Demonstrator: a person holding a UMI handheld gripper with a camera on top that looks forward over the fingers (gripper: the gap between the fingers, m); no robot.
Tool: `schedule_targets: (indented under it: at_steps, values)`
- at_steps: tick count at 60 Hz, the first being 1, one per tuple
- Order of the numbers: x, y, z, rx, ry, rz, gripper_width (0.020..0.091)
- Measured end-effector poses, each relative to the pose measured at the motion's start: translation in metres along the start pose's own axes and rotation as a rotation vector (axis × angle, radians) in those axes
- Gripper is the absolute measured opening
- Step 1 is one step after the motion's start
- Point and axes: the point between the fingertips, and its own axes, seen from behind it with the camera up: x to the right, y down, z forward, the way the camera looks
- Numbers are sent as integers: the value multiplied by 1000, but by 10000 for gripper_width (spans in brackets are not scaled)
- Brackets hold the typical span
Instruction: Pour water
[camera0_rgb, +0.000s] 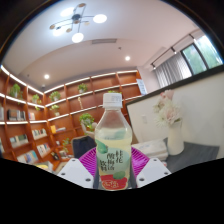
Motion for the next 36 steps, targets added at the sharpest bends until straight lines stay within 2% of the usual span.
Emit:
schedule_targets:
  at_steps: [4, 10, 16, 19, 28, 29, 36]
  values:
    - [47, 0, 17, 13, 80, -152, 430]
    - [92, -7, 10, -23, 204, -282, 431]
    - [151, 9, 15, -50, 293, -306, 433]
    - [185, 26, 26, -64, 315, -298, 432]
    - [212, 44, 14, -130, 396, -270, 432]
    - [231, 58, 28, -130, 395, -270, 432]
    - [246, 79, 32, -159, 404, -266, 432]
